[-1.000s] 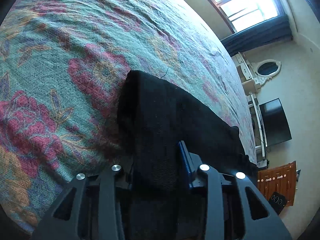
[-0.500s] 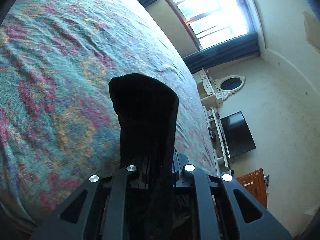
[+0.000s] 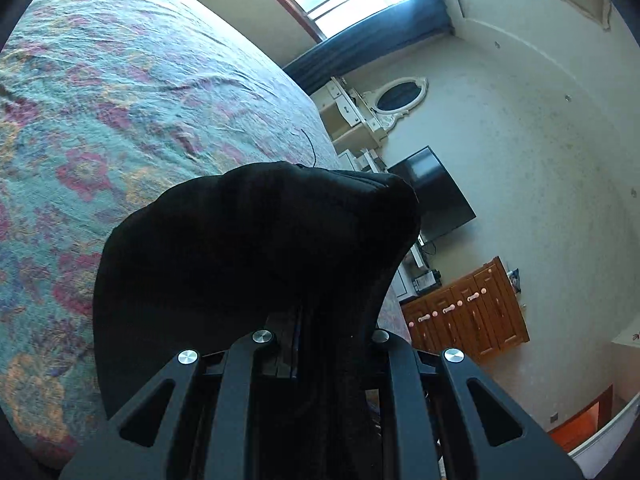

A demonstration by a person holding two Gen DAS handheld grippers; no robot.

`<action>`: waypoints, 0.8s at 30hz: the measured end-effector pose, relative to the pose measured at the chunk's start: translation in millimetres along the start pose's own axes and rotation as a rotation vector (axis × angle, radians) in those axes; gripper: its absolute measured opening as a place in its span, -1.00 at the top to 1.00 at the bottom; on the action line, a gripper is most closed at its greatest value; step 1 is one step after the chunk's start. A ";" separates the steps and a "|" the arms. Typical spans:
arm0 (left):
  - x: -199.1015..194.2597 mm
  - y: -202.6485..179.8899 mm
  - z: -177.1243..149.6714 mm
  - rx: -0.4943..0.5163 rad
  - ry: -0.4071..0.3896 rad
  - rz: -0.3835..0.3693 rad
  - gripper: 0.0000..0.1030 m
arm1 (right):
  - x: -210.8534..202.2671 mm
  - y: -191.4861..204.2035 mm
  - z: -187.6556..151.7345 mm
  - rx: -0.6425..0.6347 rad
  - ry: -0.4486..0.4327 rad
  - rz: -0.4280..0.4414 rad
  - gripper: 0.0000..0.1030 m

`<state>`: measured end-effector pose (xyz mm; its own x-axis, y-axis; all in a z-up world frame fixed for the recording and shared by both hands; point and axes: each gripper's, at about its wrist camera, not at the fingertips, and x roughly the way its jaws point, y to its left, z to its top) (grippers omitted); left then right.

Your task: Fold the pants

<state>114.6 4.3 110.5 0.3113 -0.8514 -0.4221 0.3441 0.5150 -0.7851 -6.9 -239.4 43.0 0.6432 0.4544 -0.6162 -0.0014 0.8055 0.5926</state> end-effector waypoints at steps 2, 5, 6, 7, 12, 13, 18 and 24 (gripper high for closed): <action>21.6 -8.4 -6.3 0.028 0.032 0.014 0.72 | -3.4 -4.4 -0.4 0.014 -0.009 -0.002 -0.44; 51.7 -14.1 -18.5 0.047 0.074 0.035 0.72 | -8.3 -11.4 0.0 0.034 -0.021 -0.004 -0.44; 62.3 -14.1 -22.2 0.055 0.090 0.048 0.72 | -9.9 -13.2 -0.2 0.039 -0.025 -0.005 -0.44; 71.8 -14.1 -26.8 0.062 0.104 0.066 0.72 | -11.6 -15.1 -0.2 0.044 -0.030 -0.006 -0.44; 114.1 -13.4 -44.4 0.080 0.165 0.187 0.71 | -15.0 -22.9 1.5 0.068 -0.044 -0.002 -0.44; 121.3 -12.3 -47.5 0.084 0.179 0.215 0.70 | -15.5 -23.4 1.5 0.069 -0.045 -0.001 -0.44; 146.8 -7.3 -59.9 0.126 0.215 0.320 0.68 | -15.1 -26.4 0.9 0.078 -0.044 0.002 -0.44; 154.3 -5.7 -69.6 0.114 0.210 0.328 0.22 | -15.2 -29.4 0.9 0.086 -0.042 0.002 -0.44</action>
<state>99.0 -136.9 18.4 0.2371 -0.6360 -0.7343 0.3563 0.7601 -0.5434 -16.0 -270.4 35.4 0.6748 0.4379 -0.5940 0.0619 0.7685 0.6368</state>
